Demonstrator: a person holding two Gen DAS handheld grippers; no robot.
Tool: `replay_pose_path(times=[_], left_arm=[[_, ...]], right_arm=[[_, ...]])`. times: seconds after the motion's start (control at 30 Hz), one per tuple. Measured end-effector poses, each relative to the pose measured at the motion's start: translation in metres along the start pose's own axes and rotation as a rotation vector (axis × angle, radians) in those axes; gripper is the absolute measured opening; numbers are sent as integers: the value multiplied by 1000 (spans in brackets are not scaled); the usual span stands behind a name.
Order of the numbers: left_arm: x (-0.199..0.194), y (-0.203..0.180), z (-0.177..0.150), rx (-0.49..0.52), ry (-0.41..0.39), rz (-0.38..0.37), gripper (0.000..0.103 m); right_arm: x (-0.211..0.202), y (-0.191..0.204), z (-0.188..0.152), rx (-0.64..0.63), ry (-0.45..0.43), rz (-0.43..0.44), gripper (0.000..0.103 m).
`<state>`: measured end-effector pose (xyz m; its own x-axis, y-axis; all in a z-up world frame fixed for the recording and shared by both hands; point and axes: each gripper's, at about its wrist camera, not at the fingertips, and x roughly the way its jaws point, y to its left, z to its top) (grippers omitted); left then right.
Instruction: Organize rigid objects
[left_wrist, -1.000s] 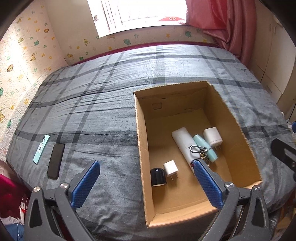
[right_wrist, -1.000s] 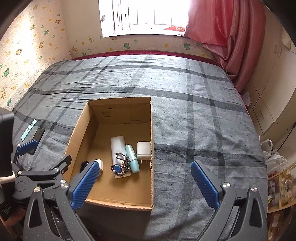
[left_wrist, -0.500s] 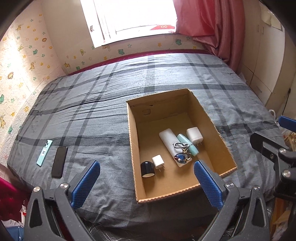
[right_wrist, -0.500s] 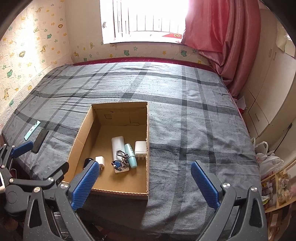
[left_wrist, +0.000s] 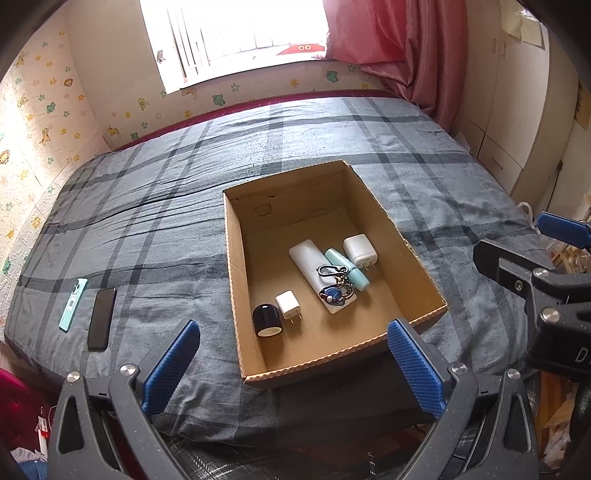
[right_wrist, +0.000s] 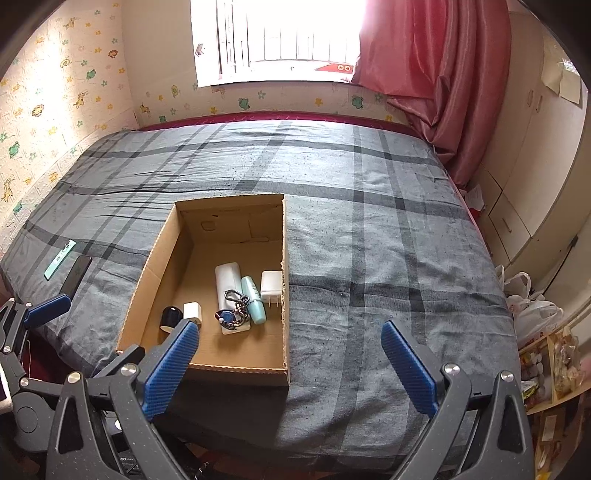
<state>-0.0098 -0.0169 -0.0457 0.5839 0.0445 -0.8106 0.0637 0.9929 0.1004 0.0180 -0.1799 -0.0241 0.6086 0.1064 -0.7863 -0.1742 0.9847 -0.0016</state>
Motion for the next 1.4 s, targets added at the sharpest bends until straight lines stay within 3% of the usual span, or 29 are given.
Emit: replay_pose_path(times=[1.4], left_arm=[[3, 1, 2, 1, -1, -7, 103]], right_arm=[[4, 0, 5, 5, 3, -5, 101]])
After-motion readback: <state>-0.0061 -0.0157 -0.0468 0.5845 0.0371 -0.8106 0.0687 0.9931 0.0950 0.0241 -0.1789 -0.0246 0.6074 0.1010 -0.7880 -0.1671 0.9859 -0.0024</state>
